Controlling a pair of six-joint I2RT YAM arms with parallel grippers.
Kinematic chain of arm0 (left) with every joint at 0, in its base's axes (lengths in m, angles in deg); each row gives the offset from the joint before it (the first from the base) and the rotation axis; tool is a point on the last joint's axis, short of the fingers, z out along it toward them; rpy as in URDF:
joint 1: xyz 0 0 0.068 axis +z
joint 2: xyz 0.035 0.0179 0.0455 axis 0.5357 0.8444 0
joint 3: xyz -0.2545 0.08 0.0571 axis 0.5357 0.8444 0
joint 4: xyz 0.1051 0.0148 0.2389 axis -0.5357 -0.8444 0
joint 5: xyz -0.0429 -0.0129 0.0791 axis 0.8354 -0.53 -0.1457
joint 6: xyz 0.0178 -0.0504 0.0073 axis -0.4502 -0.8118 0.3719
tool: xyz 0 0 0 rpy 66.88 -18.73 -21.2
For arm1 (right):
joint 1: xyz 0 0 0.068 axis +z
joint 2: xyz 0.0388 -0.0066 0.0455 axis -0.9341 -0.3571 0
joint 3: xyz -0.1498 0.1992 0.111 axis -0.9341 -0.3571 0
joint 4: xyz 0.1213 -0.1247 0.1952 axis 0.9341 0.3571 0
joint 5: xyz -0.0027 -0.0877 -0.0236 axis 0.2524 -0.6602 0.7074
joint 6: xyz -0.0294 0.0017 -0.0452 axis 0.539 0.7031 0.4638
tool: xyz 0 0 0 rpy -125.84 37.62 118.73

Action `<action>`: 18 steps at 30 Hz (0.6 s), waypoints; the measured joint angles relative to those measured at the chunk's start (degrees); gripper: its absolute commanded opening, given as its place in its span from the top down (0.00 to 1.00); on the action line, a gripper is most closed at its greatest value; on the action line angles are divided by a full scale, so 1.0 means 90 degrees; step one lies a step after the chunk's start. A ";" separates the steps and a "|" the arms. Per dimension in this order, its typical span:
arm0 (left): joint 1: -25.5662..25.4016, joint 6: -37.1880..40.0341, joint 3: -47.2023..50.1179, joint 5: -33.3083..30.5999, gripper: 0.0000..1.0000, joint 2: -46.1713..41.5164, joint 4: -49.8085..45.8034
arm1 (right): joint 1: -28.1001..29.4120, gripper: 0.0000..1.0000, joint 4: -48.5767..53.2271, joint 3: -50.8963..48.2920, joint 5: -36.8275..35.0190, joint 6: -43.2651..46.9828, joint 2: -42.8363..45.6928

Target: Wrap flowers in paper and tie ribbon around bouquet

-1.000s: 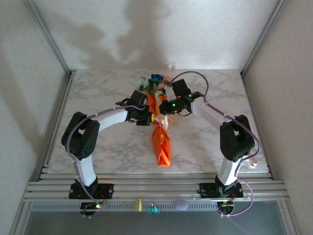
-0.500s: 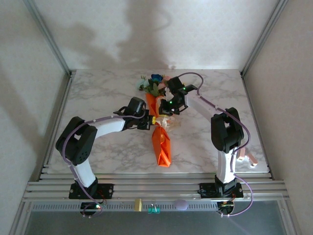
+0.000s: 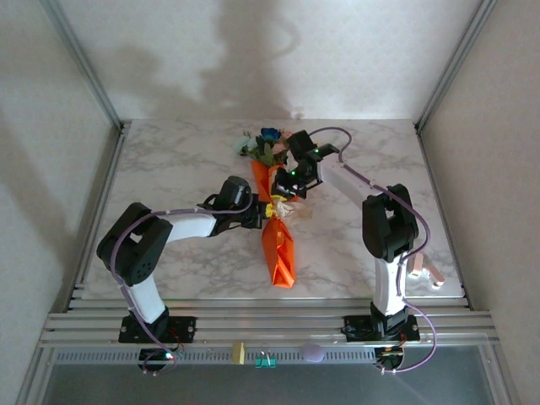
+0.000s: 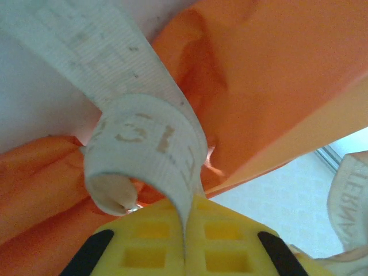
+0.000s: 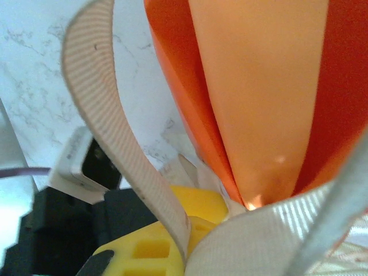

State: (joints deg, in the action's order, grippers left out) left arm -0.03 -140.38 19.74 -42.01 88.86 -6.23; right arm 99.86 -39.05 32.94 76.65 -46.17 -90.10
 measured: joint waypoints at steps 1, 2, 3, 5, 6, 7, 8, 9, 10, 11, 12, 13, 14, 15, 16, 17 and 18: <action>0.0000 -0.0024 0.0053 0.0002 1.00 0.0000 0.0078 | 0.0000 0.97 0.0005 0.0058 0.0000 -0.0017 -0.0051; -0.0002 -0.0046 0.0087 0.0000 1.00 0.0000 0.0160 | 0.0000 0.94 0.0015 0.0124 -0.0019 -0.0019 -0.0126; -0.0002 -0.0070 0.0104 0.0000 1.00 0.0000 0.0243 | 0.0000 0.91 0.0027 0.0182 -0.0051 -0.0019 -0.0187; -0.0002 -0.0119 0.0129 0.0000 1.00 0.0000 0.0420 | 0.0000 0.84 0.0187 0.0345 -0.0126 -0.0002 -0.0323; -0.0002 -0.0138 0.0138 0.0000 1.00 0.0000 0.0498 | 0.0000 0.80 0.0325 0.0491 -0.0189 0.0019 -0.0410; -0.0002 -0.0146 0.0141 0.0000 1.00 0.0000 0.0539 | 0.0000 0.75 0.0459 0.0644 -0.0257 0.0070 -0.0488; -0.0002 -0.0163 0.0148 0.0000 1.00 0.0000 0.0585 | 0.0000 0.71 0.0622 0.0852 -0.0330 0.0124 -0.0590; -0.0002 -0.0175 0.0155 0.0000 1.00 0.0000 0.0627 | 0.0007 0.66 0.0767 0.1049 -0.0432 0.0163 -0.0673; -0.0002 -0.0187 0.0160 0.0000 1.00 0.0000 0.0661 | 0.0012 0.61 0.0862 0.1166 -0.0508 0.0243 -0.0712; -0.0002 -0.0189 0.0168 0.0000 1.00 0.0000 0.0704 | 0.0019 0.57 0.0981 0.1258 -0.0617 0.0311 -0.0714; -0.0002 -0.0189 0.0177 0.0000 1.00 0.0000 0.0748 | 0.0027 0.55 0.1107 0.1338 -0.0685 0.0393 -0.0704; -0.0002 -0.0204 0.0185 0.0000 1.00 0.0000 0.0770 | 0.0032 0.54 0.1192 0.1396 -0.0748 0.0488 -0.0695; -0.0002 -0.0216 0.0189 0.0002 1.00 0.0000 0.0787 | 0.0044 0.53 0.1270 0.1447 -0.0794 0.0588 -0.0680; -0.0002 -0.0233 0.0194 0.0000 1.00 0.0000 0.0804 | 0.0051 0.53 0.1345 0.1477 -0.0848 0.0692 -0.0661; -0.0002 -0.0236 0.0194 0.0000 1.00 0.0000 0.0809 | 0.0056 0.53 0.1401 0.1477 -0.0896 0.0804 -0.0639; -0.0002 -0.0240 0.0194 0.0002 1.00 0.0000 0.0826 | 0.0058 0.52 0.1484 0.1479 -0.0930 0.0928 -0.0617; -0.0002 -0.0255 0.0197 0.0000 1.00 0.0000 0.0850 | 0.0061 0.52 0.1564 0.1481 -0.0950 0.1071 -0.0607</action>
State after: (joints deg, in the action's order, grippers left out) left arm -0.05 -142.67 21.51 -42.01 88.86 1.42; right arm 100.41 -24.97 46.27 68.10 -36.53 -95.57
